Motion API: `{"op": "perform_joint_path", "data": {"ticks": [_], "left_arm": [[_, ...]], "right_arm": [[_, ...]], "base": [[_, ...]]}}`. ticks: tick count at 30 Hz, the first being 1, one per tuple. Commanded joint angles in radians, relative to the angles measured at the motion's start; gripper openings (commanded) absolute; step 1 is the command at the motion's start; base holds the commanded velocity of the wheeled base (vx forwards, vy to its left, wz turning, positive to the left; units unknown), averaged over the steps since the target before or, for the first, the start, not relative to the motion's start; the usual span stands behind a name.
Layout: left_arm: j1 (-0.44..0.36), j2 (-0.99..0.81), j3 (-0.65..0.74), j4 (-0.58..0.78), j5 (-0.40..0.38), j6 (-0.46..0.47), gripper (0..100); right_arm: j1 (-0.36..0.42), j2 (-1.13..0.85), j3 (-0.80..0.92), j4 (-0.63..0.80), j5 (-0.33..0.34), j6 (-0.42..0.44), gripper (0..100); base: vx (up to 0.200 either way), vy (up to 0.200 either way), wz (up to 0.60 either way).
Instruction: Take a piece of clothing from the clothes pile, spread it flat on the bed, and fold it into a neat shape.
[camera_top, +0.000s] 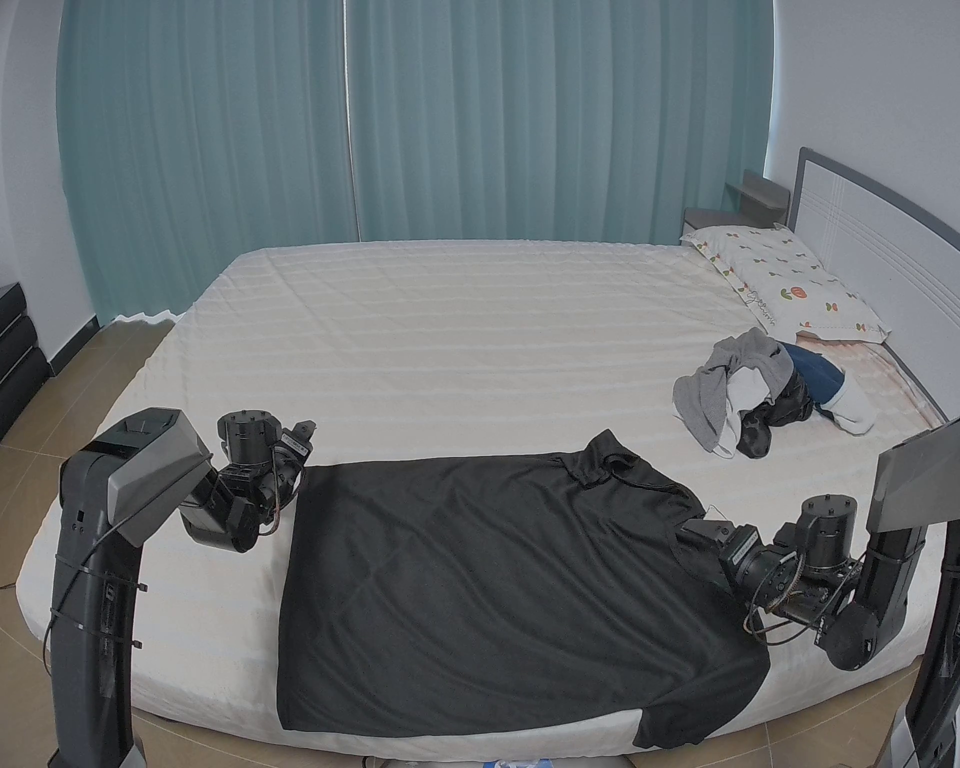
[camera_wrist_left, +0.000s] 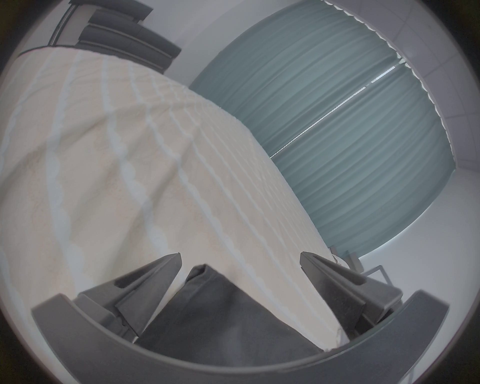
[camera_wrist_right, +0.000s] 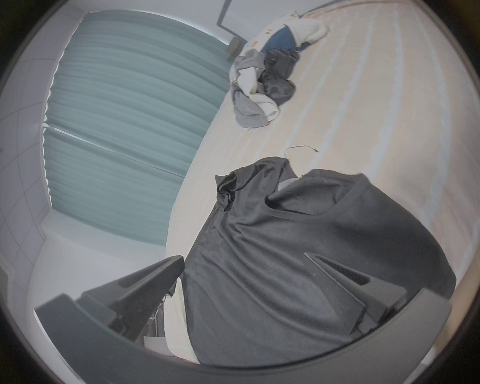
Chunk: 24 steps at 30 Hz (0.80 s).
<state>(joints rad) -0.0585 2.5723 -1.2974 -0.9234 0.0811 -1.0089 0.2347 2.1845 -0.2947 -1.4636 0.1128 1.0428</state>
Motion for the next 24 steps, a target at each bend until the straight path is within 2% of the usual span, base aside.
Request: {"op": "perform_joint_path", "data": {"ticks": [1,2,4,6,10,13,16,17,19,20,24], "left_arm": [[0.012,-0.1,0.093,-0.014,-0.078,-0.086,100],[0.014,-0.101,0.109,-0.015,-0.087,-0.089,100],[0.012,-0.101,0.113,-0.015,-0.087,-0.088,100],[0.006,-0.1,0.122,-0.015,-0.087,-0.088,100],[0.003,-0.104,0.15,-0.018,-0.087,-0.088,100],[0.002,-0.104,0.153,-0.018,-0.087,-0.088,100],[0.002,-0.104,0.153,-0.018,-0.087,-0.088,100],[-0.001,-0.101,0.153,-0.018,-0.086,-0.083,100],[-0.001,-0.101,0.153,-0.018,-0.086,-0.083,100],[-0.001,-0.1,0.153,-0.018,-0.086,-0.083,100],[-0.004,-0.1,0.153,-0.018,-0.086,-0.083,100]], "right_arm": [[-0.008,-0.023,-0.221,0.183,-0.028,-0.081,100],[-0.012,-0.023,-0.314,0.272,-0.041,-0.087,100],[-0.009,-0.022,-0.362,0.316,-0.042,-0.089,100],[0.011,0.018,-0.529,0.486,-0.044,-0.09,100],[0.02,0.117,-0.732,0.64,-0.047,-0.106,100],[0.023,0.198,-0.821,0.695,-0.048,-0.116,100],[0.023,0.218,-0.837,0.701,-0.048,-0.122,100],[0.018,0.279,-0.913,0.714,-0.048,-0.158,100],[0.017,0.293,-0.933,0.72,-0.05,-0.164,100],[0.015,0.333,-1.025,0.779,-0.07,-0.17,100],[0.04,0.405,-1.164,0.859,-0.114,-0.176,100]], "base": [[0.0,0.0,0.0],[0.0,0.0,0.0],[0.0,0.0,0.0],[0.0,0.0,0.0],[0.0,0.0,0.0],[0.0,0.0,0.0],[0.0,0.0,0.0],[0.0,0.0,0.0],[0.0,0.0,0.0],[0.0,0.0,0.0],[0.0,0.0,0.0]]}}
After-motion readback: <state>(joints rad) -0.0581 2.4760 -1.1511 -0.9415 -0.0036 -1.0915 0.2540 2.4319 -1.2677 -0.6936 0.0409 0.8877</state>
